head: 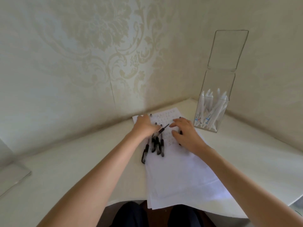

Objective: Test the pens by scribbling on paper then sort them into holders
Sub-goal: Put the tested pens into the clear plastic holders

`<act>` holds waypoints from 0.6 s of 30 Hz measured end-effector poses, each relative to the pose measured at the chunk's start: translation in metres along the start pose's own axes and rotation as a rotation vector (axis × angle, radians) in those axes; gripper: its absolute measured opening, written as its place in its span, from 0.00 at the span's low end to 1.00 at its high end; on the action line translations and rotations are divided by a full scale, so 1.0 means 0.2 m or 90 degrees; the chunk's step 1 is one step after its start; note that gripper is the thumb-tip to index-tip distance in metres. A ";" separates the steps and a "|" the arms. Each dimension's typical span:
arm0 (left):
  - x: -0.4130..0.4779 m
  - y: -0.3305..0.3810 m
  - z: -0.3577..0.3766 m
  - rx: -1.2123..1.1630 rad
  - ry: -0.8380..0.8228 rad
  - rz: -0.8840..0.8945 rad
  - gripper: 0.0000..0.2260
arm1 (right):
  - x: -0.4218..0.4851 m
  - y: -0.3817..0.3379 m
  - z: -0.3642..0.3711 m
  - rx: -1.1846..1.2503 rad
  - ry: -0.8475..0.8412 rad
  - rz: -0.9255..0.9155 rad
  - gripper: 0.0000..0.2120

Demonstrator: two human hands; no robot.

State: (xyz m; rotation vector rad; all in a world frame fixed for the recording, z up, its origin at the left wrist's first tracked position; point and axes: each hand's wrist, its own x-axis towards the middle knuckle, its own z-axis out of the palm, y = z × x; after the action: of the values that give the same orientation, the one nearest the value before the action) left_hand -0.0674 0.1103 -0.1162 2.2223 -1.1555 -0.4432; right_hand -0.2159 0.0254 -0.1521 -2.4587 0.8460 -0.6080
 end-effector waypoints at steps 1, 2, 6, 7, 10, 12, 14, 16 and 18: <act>-0.04 -0.03 -0.04 -0.012 0.025 0.018 0.25 | 0.01 -0.05 -0.01 0.011 0.002 -0.017 0.14; -0.08 -0.07 -0.09 -0.024 0.055 0.035 0.22 | 0.02 -0.10 -0.01 0.025 0.000 -0.038 0.13; -0.36 -0.29 -0.24 -0.077 0.151 0.071 0.15 | 0.05 -0.41 0.06 0.113 -0.043 -0.122 0.11; -0.44 -0.35 -0.28 -0.076 0.175 0.076 0.14 | 0.05 -0.49 0.09 0.135 -0.060 -0.142 0.11; -0.67 -0.51 -0.41 -0.070 0.260 0.087 0.12 | 0.04 -0.74 0.23 0.165 -0.139 -0.207 0.12; -0.84 -0.61 -0.51 -0.062 0.330 0.091 0.10 | 0.03 -0.91 0.34 0.189 -0.179 -0.240 0.12; -1.03 -0.71 -0.58 -0.031 0.434 0.074 0.07 | 0.01 -1.06 0.43 0.227 -0.217 -0.255 0.12; -1.20 -0.82 -0.64 0.029 0.553 0.023 0.07 | 0.00 -1.20 0.51 0.281 -0.251 -0.255 0.12; -1.33 -0.92 -0.70 0.061 0.666 -0.041 0.11 | -0.04 -1.35 0.57 0.346 -0.278 -0.246 0.15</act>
State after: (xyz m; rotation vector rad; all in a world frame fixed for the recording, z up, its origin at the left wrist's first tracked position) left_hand -0.0283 0.4608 -0.1206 2.0776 -0.5254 0.7081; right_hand -0.0386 0.2510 -0.0954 -2.1221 0.0184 -0.3391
